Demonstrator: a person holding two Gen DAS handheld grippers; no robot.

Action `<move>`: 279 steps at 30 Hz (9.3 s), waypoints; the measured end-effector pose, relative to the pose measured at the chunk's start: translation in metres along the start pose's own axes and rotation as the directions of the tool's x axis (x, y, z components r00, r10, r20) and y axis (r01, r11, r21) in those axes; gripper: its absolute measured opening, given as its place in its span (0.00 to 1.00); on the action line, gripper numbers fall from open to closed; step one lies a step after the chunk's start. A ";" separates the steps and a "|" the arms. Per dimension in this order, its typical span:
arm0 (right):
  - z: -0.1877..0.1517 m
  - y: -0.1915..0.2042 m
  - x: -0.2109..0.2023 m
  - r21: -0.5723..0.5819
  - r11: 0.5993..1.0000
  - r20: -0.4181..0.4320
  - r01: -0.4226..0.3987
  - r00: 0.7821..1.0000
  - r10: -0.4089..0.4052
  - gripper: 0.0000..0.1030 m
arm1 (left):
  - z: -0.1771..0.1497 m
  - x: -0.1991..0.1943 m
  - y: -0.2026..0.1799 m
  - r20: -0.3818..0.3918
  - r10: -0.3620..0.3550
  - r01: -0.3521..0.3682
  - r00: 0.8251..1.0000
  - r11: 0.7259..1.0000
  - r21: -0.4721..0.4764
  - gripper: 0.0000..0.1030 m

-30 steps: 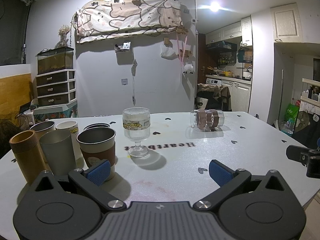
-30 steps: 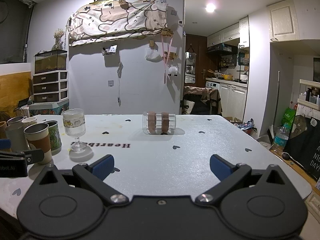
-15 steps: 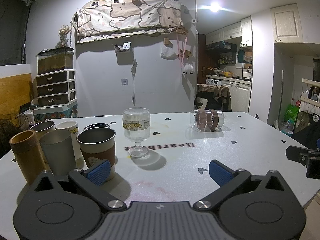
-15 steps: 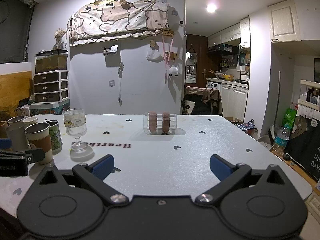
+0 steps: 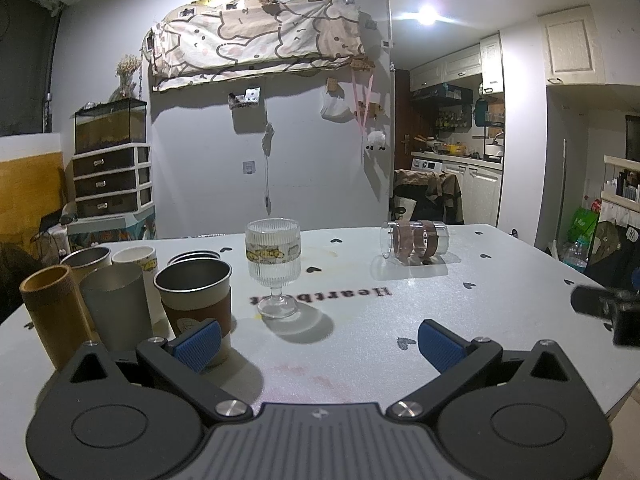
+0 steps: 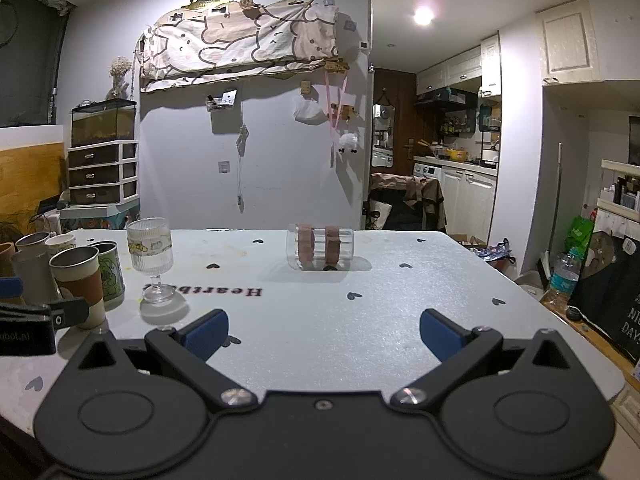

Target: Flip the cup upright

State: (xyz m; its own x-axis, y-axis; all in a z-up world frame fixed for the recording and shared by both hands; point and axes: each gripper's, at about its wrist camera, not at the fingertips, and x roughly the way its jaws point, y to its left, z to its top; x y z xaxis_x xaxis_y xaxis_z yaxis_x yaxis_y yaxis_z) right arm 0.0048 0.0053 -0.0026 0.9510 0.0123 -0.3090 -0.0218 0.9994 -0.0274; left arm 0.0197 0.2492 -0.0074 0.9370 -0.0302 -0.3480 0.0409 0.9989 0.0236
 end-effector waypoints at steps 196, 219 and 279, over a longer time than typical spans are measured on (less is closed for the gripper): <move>-0.024 0.047 0.094 0.118 0.922 -0.251 -0.368 0.888 0.386 0.80 | 0.046 0.152 0.028 0.003 -0.005 0.005 1.000 1.000 -0.004 0.74; -0.020 0.047 0.090 0.133 0.912 -0.207 -0.388 0.889 0.409 0.80 | 0.052 0.135 0.044 0.004 -0.045 0.045 0.999 0.998 -0.054 0.79; 0.002 0.076 0.026 -0.016 0.968 -0.042 -0.249 0.968 0.248 1.00 | -0.016 -0.024 0.076 -0.022 0.094 -0.096 0.995 0.990 -0.104 1.00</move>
State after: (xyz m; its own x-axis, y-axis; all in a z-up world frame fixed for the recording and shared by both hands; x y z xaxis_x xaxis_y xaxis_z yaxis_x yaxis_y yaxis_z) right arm 0.0290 0.0813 -0.0106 0.9019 0.2584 -0.3460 -0.2629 0.9642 0.0348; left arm -0.0052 0.3266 -0.0122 0.9289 0.0649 -0.3647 -0.0854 0.9955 -0.0404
